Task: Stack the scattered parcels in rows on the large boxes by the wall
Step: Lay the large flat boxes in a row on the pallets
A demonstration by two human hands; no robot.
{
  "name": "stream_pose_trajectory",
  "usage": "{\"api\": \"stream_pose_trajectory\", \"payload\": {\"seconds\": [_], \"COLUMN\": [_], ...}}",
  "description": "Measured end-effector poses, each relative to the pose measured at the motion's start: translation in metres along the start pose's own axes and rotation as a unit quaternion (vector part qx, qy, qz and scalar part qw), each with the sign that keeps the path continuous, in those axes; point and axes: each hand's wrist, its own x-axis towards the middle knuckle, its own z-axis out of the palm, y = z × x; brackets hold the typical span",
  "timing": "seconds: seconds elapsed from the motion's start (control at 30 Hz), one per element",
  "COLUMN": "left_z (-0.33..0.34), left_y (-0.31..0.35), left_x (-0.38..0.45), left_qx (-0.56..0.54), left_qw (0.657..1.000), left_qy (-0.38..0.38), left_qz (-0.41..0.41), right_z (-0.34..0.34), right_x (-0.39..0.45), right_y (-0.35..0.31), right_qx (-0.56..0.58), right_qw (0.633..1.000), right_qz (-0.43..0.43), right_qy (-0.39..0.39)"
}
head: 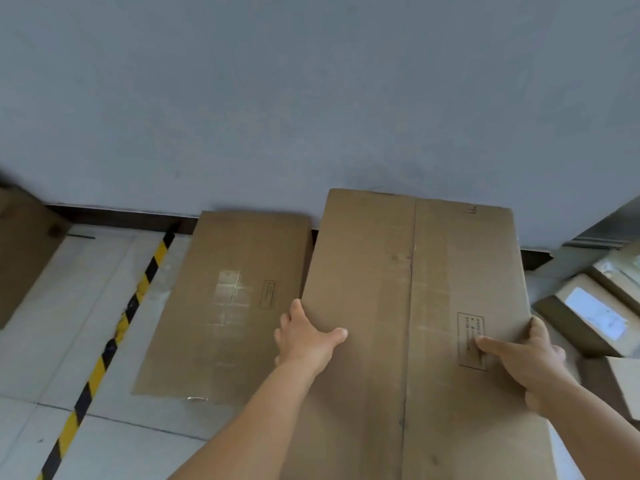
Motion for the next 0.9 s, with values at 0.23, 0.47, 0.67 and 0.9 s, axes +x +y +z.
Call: {"api": "stream_pose_trajectory", "payload": {"seconds": [0.23, 0.47, 0.67, 0.9], "left_z": [0.029, 0.051, 0.068, 0.080], "left_y": [-0.018, -0.035, -0.041, -0.050], "left_x": [0.078, 0.132, 0.161, 0.186], "left_qx": [0.035, 0.020, 0.066, 0.132], "left_qw": [0.999, 1.000, 0.998, 0.991], "left_qy": [-0.005, -0.005, 0.006, 0.012], "left_qz": [0.000, 0.000, 0.005, -0.004], "right_z": [0.064, 0.097, 0.124, 0.156], "right_x": [0.073, 0.113, 0.143, 0.178], "right_y": [0.025, 0.005, 0.005, 0.019], "right_qx": [0.001, 0.011, 0.016, 0.035], "right_qw": [0.999, 0.999, 0.999, 0.997], "right_qz": [0.041, 0.028, 0.018, 0.037], "right_qy": [-0.003, -0.020, -0.034, -0.052]}}
